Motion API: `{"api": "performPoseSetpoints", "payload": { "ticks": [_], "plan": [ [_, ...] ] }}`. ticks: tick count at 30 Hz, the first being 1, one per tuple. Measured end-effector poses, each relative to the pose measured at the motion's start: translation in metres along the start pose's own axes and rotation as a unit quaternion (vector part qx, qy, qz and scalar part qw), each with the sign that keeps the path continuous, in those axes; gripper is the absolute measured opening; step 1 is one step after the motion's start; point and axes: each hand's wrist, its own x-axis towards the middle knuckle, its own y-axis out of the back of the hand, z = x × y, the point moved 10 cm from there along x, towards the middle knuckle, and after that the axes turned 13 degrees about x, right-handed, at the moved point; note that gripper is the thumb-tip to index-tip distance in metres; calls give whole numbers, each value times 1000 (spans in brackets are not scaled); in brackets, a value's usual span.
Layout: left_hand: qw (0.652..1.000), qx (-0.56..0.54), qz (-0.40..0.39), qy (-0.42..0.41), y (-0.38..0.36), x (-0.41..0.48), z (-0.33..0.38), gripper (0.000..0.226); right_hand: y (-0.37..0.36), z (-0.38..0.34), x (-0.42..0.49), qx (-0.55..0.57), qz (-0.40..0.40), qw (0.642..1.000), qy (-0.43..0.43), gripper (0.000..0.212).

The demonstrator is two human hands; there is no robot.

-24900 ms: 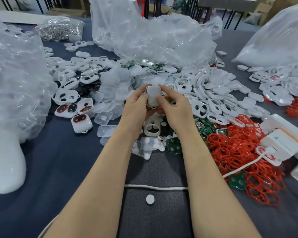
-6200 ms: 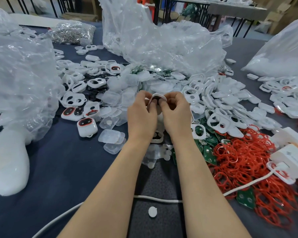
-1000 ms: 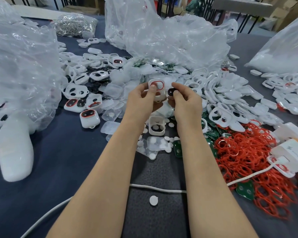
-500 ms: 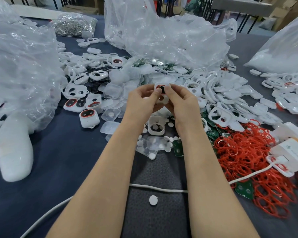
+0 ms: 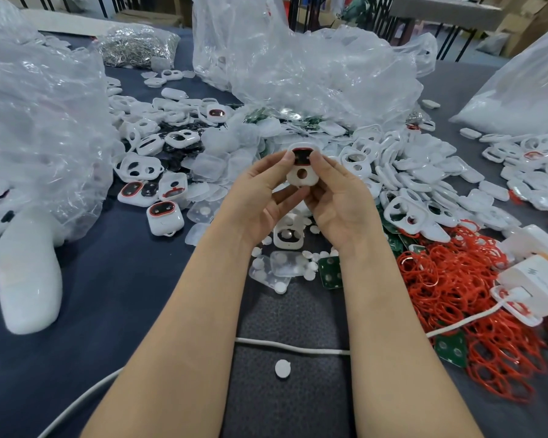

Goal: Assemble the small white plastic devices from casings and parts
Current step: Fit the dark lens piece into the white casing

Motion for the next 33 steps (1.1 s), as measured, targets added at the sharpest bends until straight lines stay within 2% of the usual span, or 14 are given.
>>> {"api": "performPoseSetpoints", "payload": {
  "ticks": [9, 14, 20, 25, 28, 30, 33],
  "plan": [
    [997, -29, -71, 27, -11, -3, -1, 11, -1, 3, -2, 22, -16, 999, -29, 16],
    [995, -42, -80, 35, -14, -5, -3, 13, 2, 2, -1, 17, -8, 999, -26, 41],
    [995, -23, -100, 18, -17, -6, 2, 16, 0, 1, -2, 13, -22, 999, -27, 18],
    [996, -1, -88, 19, -11, -4, 3, 18, -8, -9, -4, -34, -56, 998, 3, 11],
    [997, 64, -16, 26, 3, -2, 1, 4, -9, -20, -5, -72, -65, 994, 51, 11],
    [995, 97, 17, 30, 10, -1, 1, 7, -11, -24, -7, -140, -68, 984, 84, 10],
    [997, 72, 13, 31, 8, -2, 3, 10, -19, -26, -11, -278, -82, 948, 134, 12]
  ]
}}
